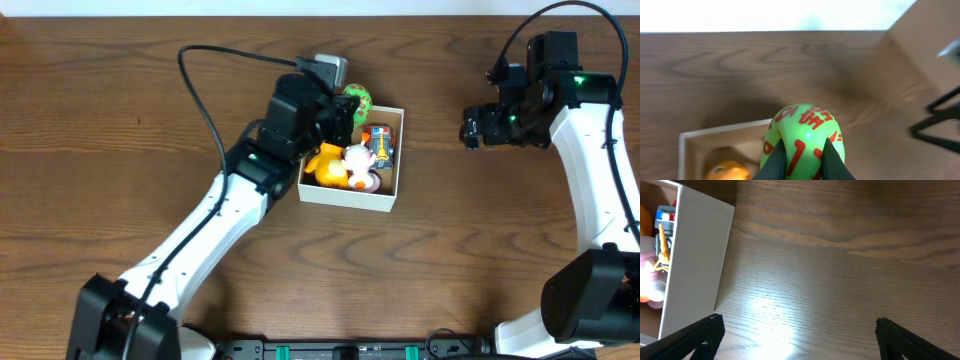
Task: Pack container
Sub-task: 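Lower the green ball into the box's upper left corner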
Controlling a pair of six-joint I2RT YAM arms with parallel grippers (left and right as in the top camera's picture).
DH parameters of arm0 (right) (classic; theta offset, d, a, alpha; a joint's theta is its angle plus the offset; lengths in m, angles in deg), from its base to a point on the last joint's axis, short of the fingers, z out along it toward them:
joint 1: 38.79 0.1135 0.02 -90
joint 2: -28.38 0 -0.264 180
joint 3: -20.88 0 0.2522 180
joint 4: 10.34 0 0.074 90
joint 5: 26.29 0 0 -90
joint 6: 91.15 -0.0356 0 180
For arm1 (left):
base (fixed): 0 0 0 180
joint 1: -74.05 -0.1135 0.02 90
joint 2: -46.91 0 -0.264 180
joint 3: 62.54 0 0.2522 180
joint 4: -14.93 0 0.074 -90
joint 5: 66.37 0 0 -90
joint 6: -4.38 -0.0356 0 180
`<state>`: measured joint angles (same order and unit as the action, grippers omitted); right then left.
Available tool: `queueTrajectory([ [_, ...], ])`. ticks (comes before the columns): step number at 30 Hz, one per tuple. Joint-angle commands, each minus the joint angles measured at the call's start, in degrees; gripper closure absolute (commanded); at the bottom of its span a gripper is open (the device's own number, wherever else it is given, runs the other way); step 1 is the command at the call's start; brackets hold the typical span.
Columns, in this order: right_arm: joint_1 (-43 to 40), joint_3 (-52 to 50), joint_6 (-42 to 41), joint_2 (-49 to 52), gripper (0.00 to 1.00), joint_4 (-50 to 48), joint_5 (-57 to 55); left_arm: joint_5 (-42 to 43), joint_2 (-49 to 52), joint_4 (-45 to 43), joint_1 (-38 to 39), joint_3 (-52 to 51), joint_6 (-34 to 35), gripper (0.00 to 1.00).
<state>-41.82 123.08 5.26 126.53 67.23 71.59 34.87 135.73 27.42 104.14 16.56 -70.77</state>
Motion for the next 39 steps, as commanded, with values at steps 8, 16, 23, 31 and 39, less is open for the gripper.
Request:
queueTrajectory([
  [8,-0.02,0.74,-0.81,-1.29,0.01,0.07,0.02,-6.40,6.05,-5.53,0.22,0.24,-12.07,0.94],
  [16,-0.02,0.74,-0.81,-1.29,0.01,0.07,0.02,-6.38,13.51,-10.43,0.22,0.24,-12.50,0.94],
  [23,0.00,0.74,-0.81,-1.29,0.01,0.07,0.02,-6.34,17.73,-9.99,0.24,0.24,-12.48,0.94],
  [31,-0.02,0.74,-0.81,-1.29,0.01,0.07,0.02,-6.36,17.92,-5.38,0.22,0.24,-12.50,0.94],
  [39,-0.02,0.74,-0.81,-1.29,0.01,0.07,0.02,-6.34,17.92,-5.62,0.26,0.24,-12.48,0.94],
])
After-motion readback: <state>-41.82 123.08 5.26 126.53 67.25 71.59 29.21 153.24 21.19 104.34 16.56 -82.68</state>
